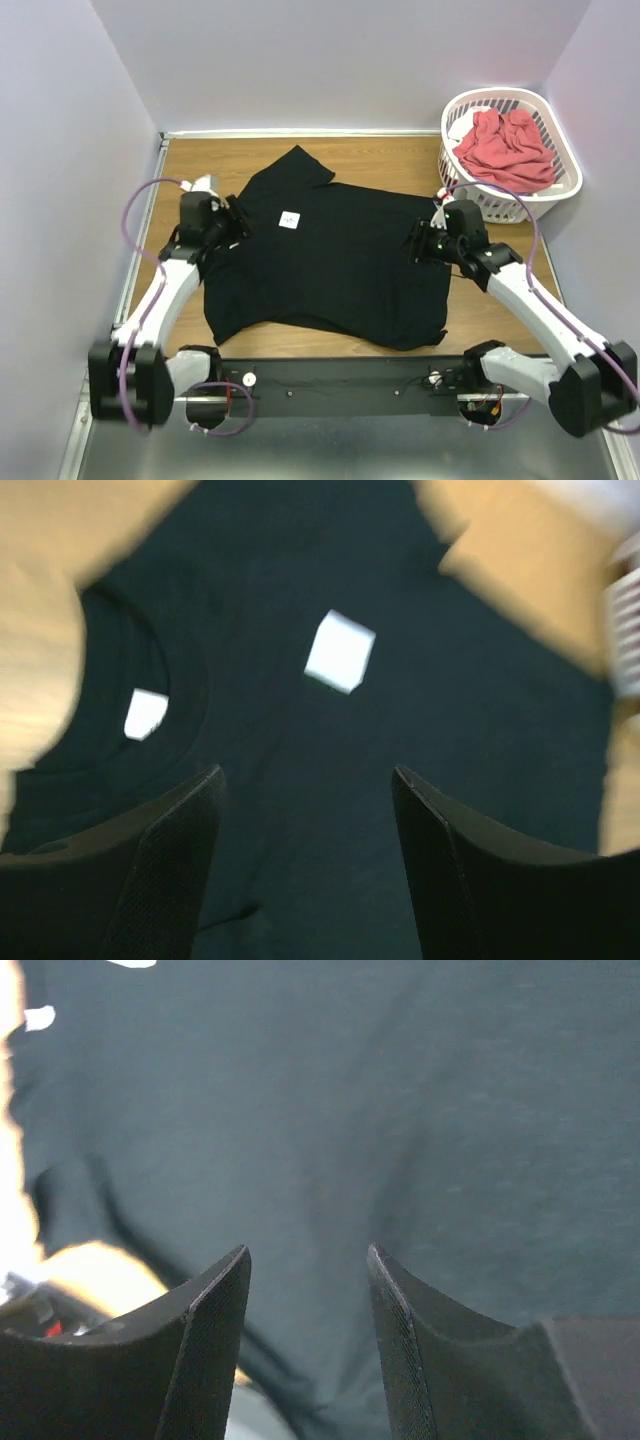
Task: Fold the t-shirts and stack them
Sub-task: Flatten the tshirt out
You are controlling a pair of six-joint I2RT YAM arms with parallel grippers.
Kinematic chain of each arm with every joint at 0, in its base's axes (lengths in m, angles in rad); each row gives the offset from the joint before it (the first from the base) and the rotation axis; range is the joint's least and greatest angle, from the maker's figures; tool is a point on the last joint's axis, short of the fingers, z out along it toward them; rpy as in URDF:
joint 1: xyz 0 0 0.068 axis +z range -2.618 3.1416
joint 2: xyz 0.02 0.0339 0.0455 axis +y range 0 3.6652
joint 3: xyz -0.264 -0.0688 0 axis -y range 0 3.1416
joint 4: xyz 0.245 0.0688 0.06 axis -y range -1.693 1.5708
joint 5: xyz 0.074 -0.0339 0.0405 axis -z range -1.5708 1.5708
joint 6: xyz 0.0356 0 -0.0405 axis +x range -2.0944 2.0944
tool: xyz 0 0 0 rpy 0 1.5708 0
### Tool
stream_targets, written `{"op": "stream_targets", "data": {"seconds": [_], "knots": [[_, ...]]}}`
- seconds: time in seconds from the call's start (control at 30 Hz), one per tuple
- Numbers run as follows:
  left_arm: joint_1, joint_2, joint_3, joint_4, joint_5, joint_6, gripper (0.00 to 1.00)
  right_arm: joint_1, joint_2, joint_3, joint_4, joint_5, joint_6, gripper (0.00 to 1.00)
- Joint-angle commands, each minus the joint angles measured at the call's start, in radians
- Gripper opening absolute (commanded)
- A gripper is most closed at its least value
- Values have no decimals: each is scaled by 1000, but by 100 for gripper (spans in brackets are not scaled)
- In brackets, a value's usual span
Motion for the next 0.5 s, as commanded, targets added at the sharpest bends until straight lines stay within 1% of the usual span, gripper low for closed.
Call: {"op": "stream_targets", "data": {"seconds": [0.0, 0.07, 0.1, 0.13, 0.17, 0.23, 0.27, 0.3, 0.4, 0.47], "knots": [[-43, 243, 73, 58, 53, 64, 72, -4, 105, 22, 19, 178, -20, 57], [-62, 325, 108, 84, 58, 64, 71, -6, 137, 14, 48, 208, -13, 57], [-80, 400, 140, 93, 53, 65, 70, -6, 158, 11, 58, 211, -13, 57], [-86, 435, 157, 101, 44, 59, 68, -4, 174, 8, 68, 218, -15, 57], [-91, 501, 188, 109, 29, 59, 68, -9, 210, 6, 87, 246, -15, 57], [-93, 567, 211, 122, 18, 50, 65, -14, 247, 9, 100, 257, -13, 57], [-91, 629, 231, 126, 9, 47, 63, -17, 289, 11, 110, 261, -15, 57], [-90, 656, 240, 126, 12, 42, 63, -18, 307, 20, 114, 265, -15, 58], [-80, 739, 260, 116, 13, 23, 54, -24, 379, 29, 134, 274, -16, 59], [-62, 755, 250, 132, 16, 1, 49, -32, 412, 41, 154, 279, -16, 59]]}}
